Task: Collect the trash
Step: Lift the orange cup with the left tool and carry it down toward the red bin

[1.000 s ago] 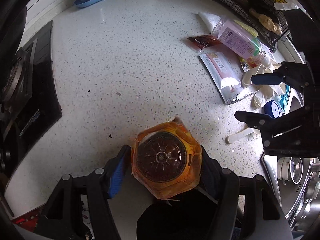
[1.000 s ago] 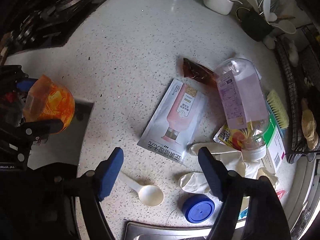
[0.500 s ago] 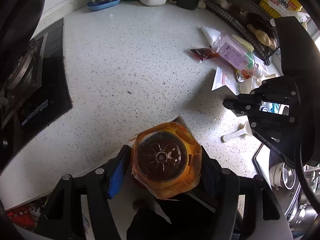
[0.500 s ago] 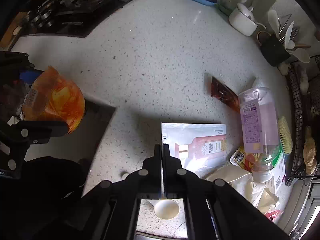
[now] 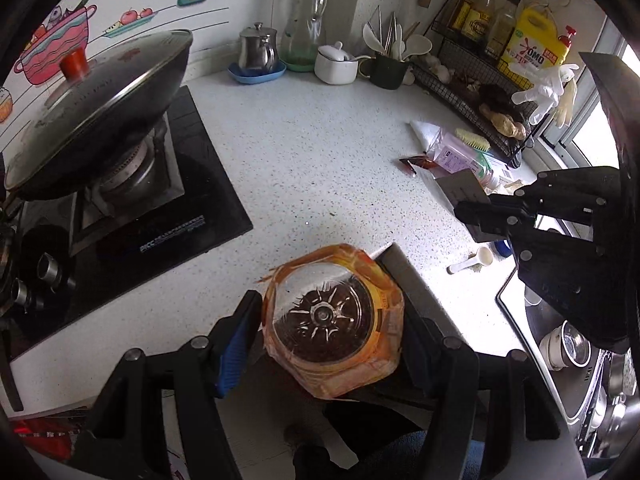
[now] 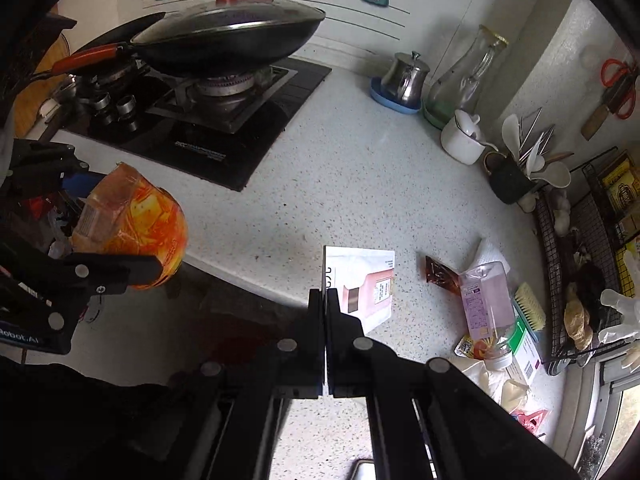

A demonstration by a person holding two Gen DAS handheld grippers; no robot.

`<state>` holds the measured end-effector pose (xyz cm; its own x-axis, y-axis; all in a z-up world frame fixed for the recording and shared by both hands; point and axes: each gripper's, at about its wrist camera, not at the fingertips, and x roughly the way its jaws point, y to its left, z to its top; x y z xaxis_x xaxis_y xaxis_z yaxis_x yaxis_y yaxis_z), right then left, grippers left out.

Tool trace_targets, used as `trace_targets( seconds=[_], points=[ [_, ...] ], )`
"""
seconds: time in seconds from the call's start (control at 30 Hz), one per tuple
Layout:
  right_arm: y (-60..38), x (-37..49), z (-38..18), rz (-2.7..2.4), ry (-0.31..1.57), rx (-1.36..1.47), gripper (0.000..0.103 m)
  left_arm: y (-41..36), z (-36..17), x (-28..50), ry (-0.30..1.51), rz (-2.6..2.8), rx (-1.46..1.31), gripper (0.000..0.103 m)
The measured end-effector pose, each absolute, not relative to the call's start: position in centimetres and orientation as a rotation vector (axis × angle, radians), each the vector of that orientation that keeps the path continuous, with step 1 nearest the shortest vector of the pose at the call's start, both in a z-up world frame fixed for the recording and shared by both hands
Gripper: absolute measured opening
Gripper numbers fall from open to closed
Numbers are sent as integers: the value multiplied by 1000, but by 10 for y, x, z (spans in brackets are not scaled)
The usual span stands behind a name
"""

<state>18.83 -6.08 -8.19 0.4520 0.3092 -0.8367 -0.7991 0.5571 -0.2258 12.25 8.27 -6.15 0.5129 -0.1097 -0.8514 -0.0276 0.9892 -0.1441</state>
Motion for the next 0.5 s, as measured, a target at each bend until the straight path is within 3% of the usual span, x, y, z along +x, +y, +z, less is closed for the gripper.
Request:
trace_targets(
  seconds=[0.23, 0.5],
  points=[
    [-45, 137, -65, 766, 812, -637, 0, 110, -62, 65, 1027, -67, -164, 64],
    [-30, 81, -96, 752, 916, -555, 0, 130, -92, 20, 1100, -110, -159, 64]
  ],
)
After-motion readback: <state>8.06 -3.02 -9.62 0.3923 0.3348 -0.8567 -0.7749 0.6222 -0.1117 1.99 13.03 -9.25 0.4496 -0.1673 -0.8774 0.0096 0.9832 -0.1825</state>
